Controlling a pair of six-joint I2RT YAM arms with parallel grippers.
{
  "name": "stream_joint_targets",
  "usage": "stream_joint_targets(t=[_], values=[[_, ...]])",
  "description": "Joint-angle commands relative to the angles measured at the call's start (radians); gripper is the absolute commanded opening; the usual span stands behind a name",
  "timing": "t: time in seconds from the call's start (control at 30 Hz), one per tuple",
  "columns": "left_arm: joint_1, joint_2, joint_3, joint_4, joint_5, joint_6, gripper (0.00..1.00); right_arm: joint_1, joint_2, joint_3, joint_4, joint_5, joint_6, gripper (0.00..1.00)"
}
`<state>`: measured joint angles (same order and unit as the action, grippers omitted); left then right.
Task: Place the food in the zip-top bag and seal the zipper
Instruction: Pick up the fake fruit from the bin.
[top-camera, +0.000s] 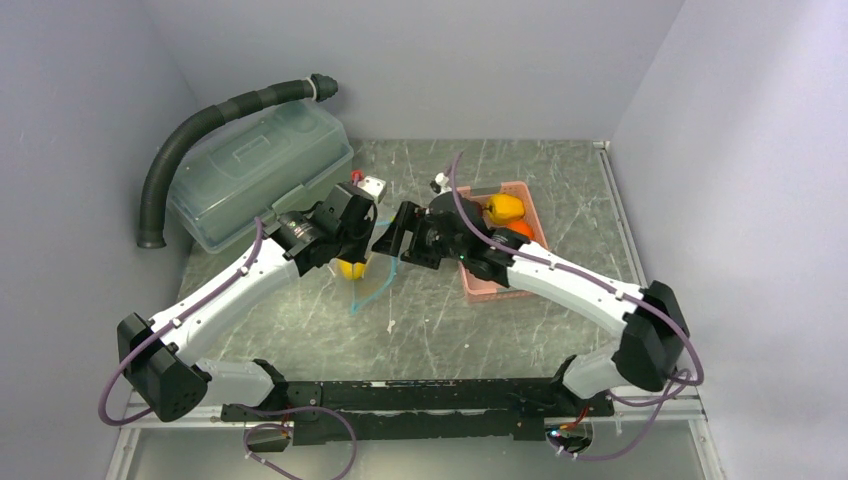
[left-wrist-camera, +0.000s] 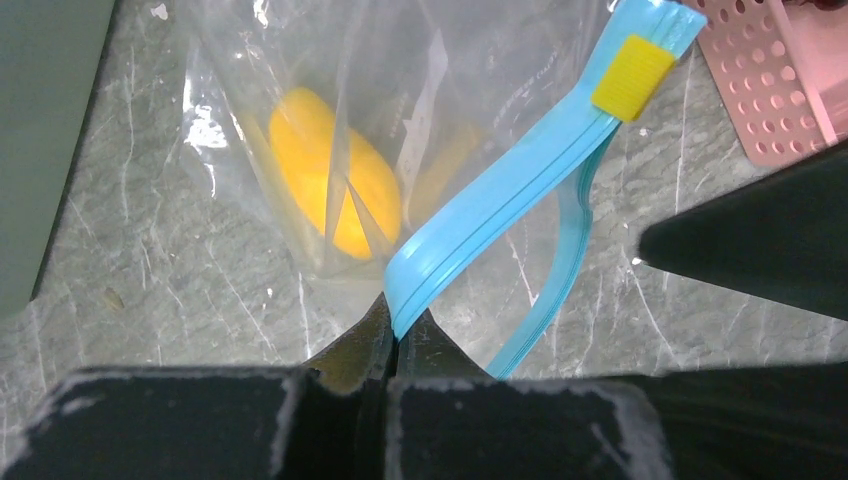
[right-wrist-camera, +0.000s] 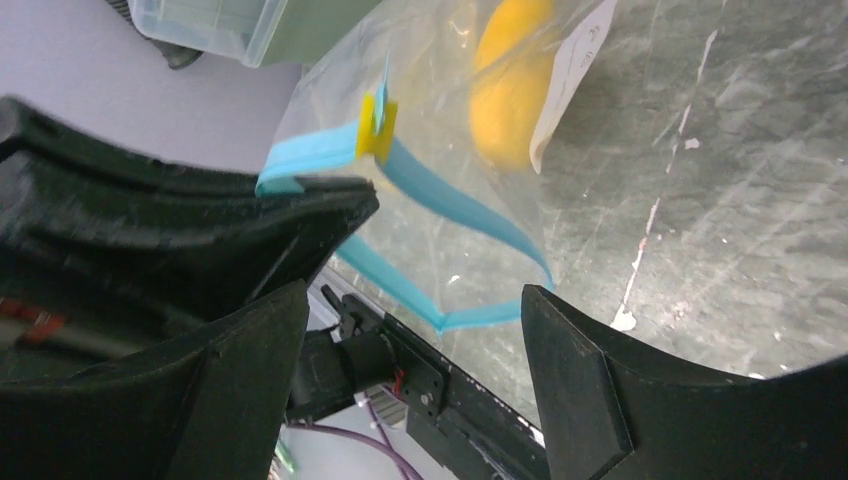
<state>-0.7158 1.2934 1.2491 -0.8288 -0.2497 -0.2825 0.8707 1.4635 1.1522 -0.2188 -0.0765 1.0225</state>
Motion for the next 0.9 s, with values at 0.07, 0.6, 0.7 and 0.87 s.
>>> stream_joint_targets(t=[0.07, 0.6, 0.7, 0.87], values=[[-0.001, 0.004, 0.008, 0.014, -0.034, -0.011, 0.0, 0.004, -0.152, -0.029, -0.099, 0.073, -0.122, 0.81], [-0.002, -0.001, 0.006, 0.014, -0.023, -0.007, 0.0, -0.006, -0.306, 0.077, -0.498, 0.464, -0.358, 0.79], [-0.002, -0.005, 0.006, 0.016, -0.022, -0.006, 0.0, -0.032, -0.308, 0.065, -0.575, 0.526, -0.364, 0.8], [-0.002, -0.008, 0.006, 0.018, -0.009, -0.003, 0.0, -0.121, -0.322, 0.003, -0.632, 0.569, -0.344, 0.81]])
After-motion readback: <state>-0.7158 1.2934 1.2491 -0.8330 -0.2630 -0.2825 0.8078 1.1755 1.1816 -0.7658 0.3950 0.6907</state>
